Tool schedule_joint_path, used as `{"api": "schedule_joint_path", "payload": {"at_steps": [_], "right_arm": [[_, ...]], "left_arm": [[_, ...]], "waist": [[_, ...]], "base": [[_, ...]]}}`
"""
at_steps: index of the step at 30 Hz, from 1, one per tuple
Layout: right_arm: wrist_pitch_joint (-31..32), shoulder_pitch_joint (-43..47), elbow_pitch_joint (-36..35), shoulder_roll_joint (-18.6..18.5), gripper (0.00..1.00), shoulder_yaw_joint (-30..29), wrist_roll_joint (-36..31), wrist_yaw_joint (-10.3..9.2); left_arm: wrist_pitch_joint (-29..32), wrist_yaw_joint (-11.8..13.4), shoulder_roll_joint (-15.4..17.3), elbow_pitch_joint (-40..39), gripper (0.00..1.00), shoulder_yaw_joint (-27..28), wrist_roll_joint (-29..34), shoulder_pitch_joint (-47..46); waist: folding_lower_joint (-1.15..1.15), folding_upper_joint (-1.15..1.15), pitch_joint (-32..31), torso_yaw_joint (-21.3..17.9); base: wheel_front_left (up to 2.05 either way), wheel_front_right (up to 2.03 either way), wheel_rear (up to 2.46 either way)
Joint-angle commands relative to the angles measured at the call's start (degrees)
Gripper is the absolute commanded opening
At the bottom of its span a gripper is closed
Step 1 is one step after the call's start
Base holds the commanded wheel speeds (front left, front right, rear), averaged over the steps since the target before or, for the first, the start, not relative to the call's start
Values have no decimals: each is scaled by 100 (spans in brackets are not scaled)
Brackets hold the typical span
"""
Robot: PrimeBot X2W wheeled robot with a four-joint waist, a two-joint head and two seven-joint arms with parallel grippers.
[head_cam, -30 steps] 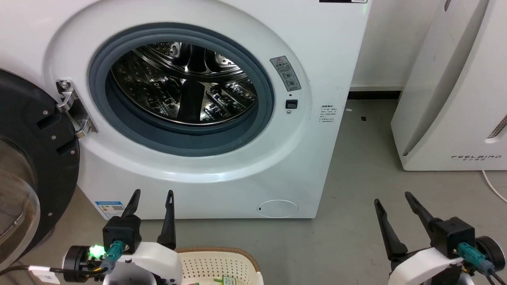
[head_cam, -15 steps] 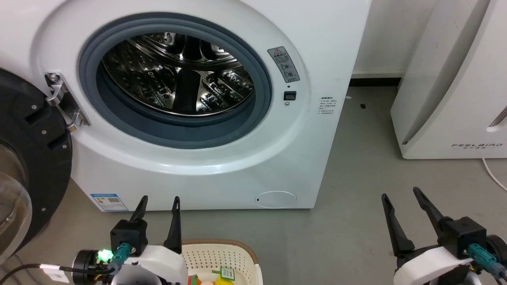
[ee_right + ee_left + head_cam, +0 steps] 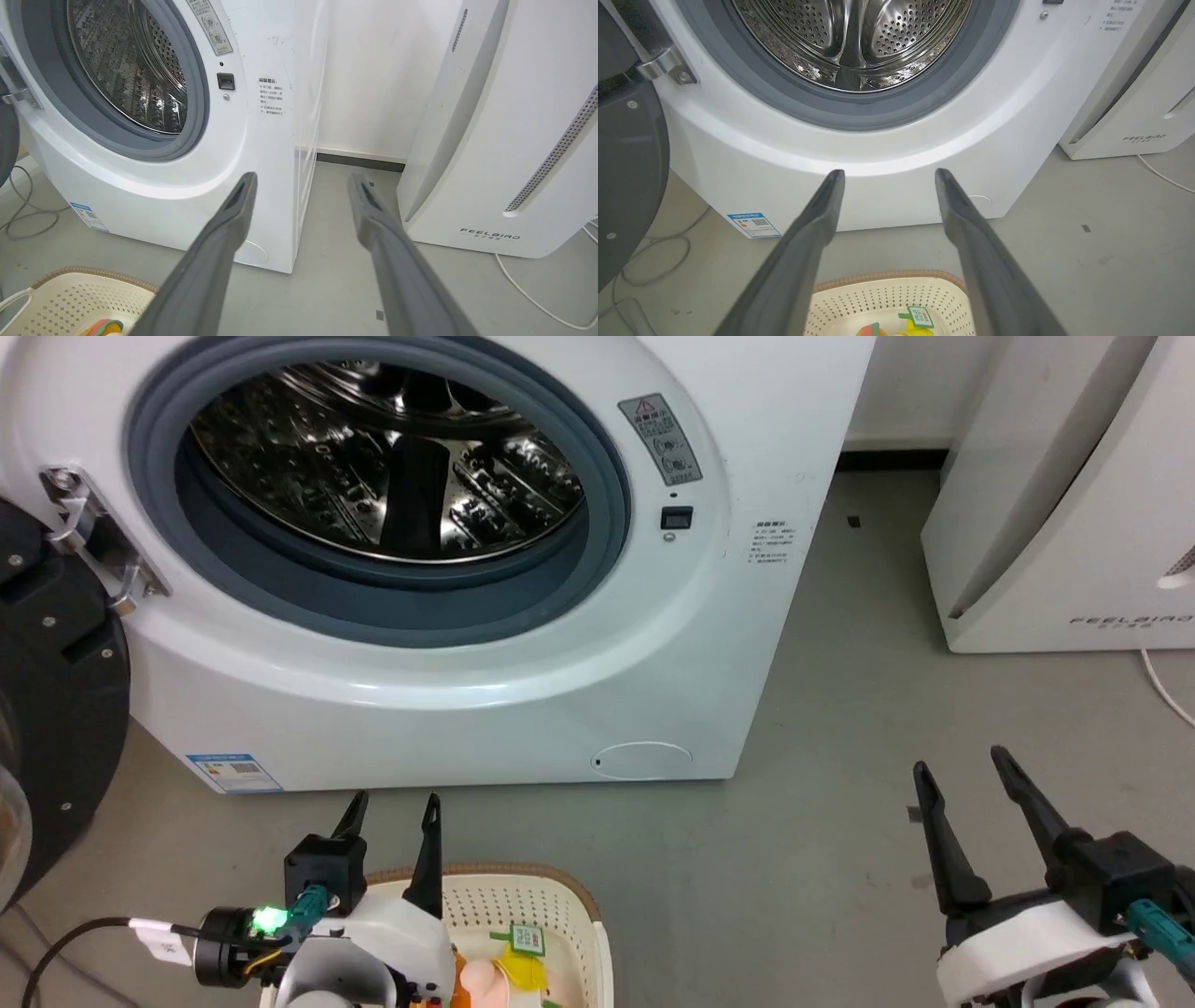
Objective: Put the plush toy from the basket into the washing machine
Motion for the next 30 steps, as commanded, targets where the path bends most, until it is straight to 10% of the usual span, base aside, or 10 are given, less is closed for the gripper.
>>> {"api": "schedule_joint_path", "payload": {"at_steps": [1,30], "right_arm": [[-68,-117,-67,0,100,-24,10,-2],[-416,-369,-355,0,100,-91,70,-3]], "left_arm": [[-66,-21,35,160,100,-24,-35,-143],[-77,-233,233,2735,100,-428,-276,-1337]], "waist": [[0,0,106,-35],[0,0,1340,-355]], "base": [[0,0,0],[0,0,0]]}}
